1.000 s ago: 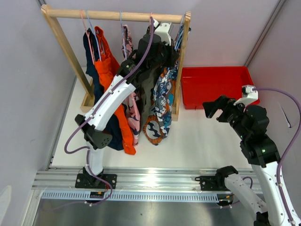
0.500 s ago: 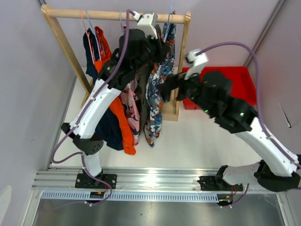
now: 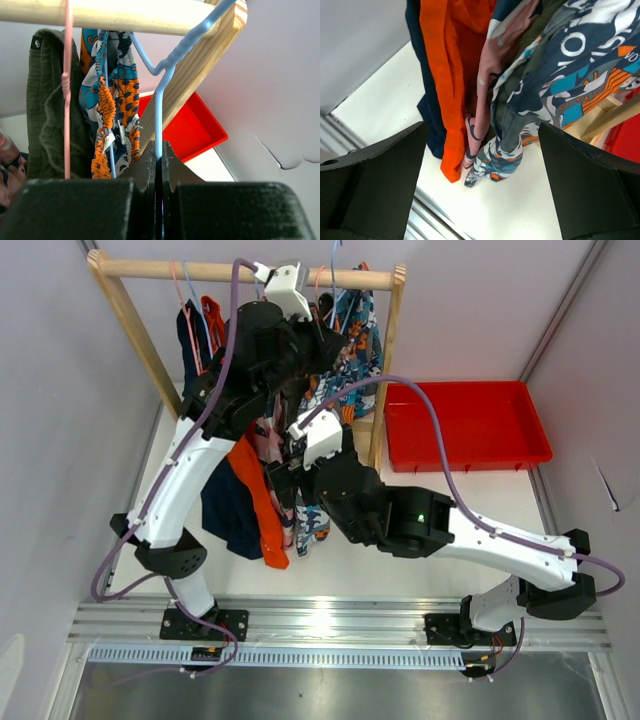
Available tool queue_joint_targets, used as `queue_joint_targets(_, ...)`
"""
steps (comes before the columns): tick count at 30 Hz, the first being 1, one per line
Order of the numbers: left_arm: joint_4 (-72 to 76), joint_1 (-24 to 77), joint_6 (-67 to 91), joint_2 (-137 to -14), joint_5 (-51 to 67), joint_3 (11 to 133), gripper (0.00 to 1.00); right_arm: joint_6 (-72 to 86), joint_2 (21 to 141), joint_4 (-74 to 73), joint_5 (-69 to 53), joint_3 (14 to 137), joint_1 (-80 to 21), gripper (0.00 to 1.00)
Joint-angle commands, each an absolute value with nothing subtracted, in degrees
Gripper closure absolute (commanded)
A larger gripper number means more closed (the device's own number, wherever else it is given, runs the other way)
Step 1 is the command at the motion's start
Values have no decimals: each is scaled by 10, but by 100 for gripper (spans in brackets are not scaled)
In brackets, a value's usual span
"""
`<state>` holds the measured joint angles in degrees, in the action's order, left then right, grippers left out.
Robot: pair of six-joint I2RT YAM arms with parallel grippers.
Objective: Remove the shorts from the hanger
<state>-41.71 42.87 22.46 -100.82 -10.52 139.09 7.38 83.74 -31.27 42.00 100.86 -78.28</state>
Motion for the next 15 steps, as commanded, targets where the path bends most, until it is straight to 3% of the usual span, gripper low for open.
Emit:
queue_joint_targets(1, -381, 432, 249, -934, -105, 1383, 100, 70, 839, -249, 531, 1002, -795, 1)
queue_joint_targets(7, -394, 432, 266, -882, -96, 1337, 100, 72, 844, -188, 596, 964, -805, 1)
queue_joint_targets(15, -364, 432, 298, -840, -75, 1281, 100, 71, 850, -142, 587, 926, -815, 17)
